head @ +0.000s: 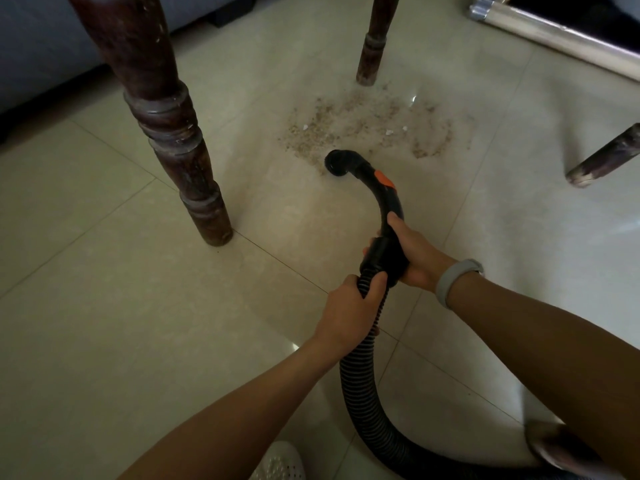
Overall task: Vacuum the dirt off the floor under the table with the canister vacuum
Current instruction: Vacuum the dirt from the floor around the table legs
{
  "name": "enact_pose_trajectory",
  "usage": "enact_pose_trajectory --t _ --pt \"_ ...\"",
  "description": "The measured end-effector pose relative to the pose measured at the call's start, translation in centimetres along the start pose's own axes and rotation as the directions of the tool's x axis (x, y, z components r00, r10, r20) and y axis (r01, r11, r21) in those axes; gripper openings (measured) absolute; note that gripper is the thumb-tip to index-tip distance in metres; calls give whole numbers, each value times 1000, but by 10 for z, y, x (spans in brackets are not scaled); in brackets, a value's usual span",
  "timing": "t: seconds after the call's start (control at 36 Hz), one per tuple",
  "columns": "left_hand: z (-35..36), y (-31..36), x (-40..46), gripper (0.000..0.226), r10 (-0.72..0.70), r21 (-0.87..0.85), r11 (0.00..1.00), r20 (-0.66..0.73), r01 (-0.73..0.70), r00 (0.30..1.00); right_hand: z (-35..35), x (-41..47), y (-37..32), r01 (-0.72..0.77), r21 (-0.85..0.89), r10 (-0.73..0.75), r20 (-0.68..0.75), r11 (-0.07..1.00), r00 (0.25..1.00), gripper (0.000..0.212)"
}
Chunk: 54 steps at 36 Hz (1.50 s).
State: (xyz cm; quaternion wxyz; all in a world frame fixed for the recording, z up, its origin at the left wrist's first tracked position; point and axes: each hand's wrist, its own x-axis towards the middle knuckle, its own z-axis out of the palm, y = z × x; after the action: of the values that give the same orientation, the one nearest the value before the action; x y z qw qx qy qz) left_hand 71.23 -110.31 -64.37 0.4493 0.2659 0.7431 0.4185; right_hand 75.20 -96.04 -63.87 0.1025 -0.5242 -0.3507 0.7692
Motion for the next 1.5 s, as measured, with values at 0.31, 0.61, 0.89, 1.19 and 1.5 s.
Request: enact_pose_trajectory --t 0.31,0.61,0.89,1.19,1.5 --pt "4 -1 -18 38 -17 -16 1000 33 18 999 -12 -9 13 -20 19 19 54 1000 998 36" --pt "5 -1 -19 39 -24 -39 999 42 26 999 -9 -10 9 -15 -38 16 24 999 1000 36" --pt "-12 5 5 37 -16 -106 994 -26 13 1000 23 7 -11 20 -68 -23 -46 997 999 36" --pt "-26 17 40 44 -45 -107 993 4 45 999 32 33 -29 85 -65 -92 -109 994 990 45" --pt "-39 36 69 49 -62 -85 994 59 67 996 34 54 -51 81 -25 -84 -144 996 986 46"
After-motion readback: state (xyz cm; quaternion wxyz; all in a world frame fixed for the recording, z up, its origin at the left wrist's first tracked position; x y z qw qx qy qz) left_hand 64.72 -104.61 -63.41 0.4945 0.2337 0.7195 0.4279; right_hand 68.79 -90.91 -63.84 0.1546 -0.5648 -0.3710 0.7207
